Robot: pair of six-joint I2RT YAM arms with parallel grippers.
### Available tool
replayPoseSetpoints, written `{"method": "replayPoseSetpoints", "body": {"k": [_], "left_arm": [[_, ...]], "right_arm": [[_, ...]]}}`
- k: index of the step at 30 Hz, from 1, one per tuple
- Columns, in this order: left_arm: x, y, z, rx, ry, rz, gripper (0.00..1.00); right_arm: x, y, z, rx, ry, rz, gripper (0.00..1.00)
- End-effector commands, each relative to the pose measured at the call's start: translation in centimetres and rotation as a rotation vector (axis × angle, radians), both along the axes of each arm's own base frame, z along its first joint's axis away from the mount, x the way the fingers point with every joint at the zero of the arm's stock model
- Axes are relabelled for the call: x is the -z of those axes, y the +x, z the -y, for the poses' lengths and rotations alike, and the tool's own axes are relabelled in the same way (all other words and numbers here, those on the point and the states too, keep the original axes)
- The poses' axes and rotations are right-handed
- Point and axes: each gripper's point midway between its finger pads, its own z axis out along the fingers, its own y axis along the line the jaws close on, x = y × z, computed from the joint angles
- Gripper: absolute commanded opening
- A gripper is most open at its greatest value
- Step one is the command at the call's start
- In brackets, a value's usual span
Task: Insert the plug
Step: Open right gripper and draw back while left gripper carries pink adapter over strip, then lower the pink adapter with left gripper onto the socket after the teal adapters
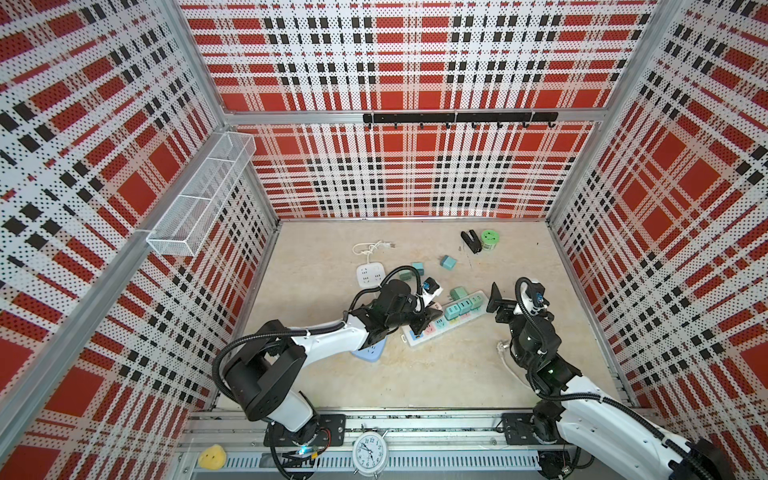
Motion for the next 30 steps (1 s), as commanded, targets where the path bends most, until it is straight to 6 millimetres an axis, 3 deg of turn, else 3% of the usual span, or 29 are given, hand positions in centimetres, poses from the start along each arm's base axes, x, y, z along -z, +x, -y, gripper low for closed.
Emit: {"method": "replayPoseSetpoints", "body": {"k": [1, 6, 10, 20, 30], "left_arm": [[-0.2, -0.5, 0.9, 0.036, 0.002, -0.014, 0.0], [1.0, 0.4, 0.9, -0.001, 0.052, -0.035, 0.0], [2.2, 0.9, 1.1, -0.018, 0.089, -0.062, 0.0], [2.8, 1.2, 1.5, 0.006, 0.107, -0.068, 0.0], [3.4, 2.2, 1.7, -0.004, 0.117, -0.088, 0.0]], "right_arm": [[1.7, -0.4, 2.4, 0.107, 0.071, -0.016, 1.0], [4.1, -0.1, 4.3, 0.11, 0.191, -0.042, 1.0], [4.7, 0.0, 5.5, 0.126, 0.218, -0.048, 1.0], [5.6, 1.2, 4.5, 0.09, 0.207, -0.091, 1.0], [5.7, 1.0, 4.5, 0.083, 0.217, -0.091, 1.0]]}}
